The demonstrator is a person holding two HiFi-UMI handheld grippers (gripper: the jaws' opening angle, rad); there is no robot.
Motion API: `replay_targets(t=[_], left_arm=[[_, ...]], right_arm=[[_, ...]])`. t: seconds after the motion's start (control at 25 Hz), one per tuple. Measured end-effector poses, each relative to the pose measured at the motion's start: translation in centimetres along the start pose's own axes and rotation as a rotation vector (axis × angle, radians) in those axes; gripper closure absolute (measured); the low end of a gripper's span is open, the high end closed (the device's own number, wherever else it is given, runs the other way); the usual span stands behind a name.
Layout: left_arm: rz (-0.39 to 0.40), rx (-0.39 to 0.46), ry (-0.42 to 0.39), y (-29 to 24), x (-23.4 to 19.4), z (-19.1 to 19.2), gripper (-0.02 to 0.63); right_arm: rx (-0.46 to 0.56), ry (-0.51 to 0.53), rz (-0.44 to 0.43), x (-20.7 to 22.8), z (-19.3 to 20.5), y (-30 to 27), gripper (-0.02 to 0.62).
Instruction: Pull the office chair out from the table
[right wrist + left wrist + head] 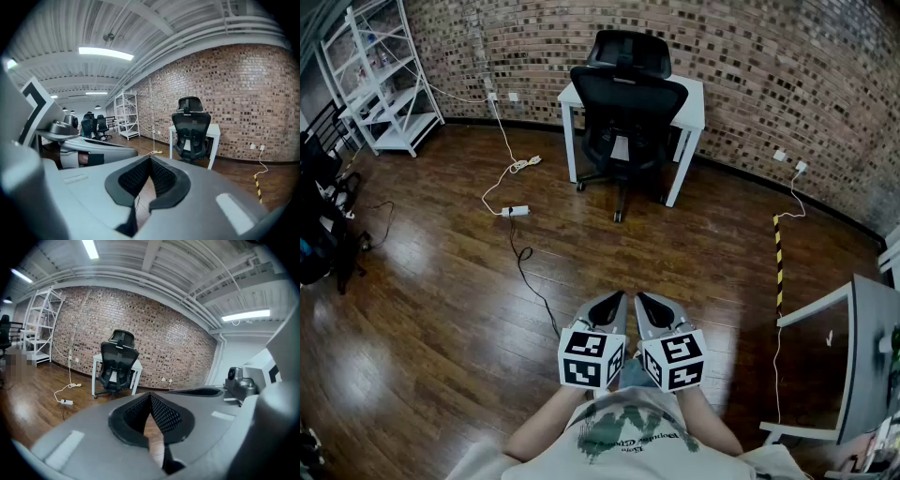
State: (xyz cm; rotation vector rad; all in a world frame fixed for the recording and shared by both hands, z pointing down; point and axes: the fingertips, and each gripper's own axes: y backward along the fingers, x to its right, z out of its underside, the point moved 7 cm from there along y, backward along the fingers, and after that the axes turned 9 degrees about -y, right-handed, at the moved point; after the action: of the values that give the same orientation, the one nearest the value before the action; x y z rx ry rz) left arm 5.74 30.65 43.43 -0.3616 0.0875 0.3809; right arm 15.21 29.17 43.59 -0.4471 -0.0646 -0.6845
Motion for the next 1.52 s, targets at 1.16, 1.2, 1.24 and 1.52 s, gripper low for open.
replay_targets(t=[1.16,1.2,1.24,1.52], left_arm=[[-0.101,-0.031,-0.037,-24.3,-7.0,-11.1,0.591],[-0.107,-0.029,-0.034,-24.9,-7.0,-11.5,0.591],[-0.110,-0.028,-0.032,-25.4,-7.1,-11.9,0.590],[-0.139,-0.032,-0.049,-28.2,-7.8,-13.6,0.589]], right_arm=[[0.068,-0.015,-0.129,18.7,-12.6,-16.4,0.594],[0.071,-0.011,-0.137,19.3,-13.0,-16.7,0.594],[0.073,-0.005,-0.143,19.7,-13.5,-17.0,0.594],[0.076,0.002,-0.170,22.0,-15.1,-19.1,0.594]])
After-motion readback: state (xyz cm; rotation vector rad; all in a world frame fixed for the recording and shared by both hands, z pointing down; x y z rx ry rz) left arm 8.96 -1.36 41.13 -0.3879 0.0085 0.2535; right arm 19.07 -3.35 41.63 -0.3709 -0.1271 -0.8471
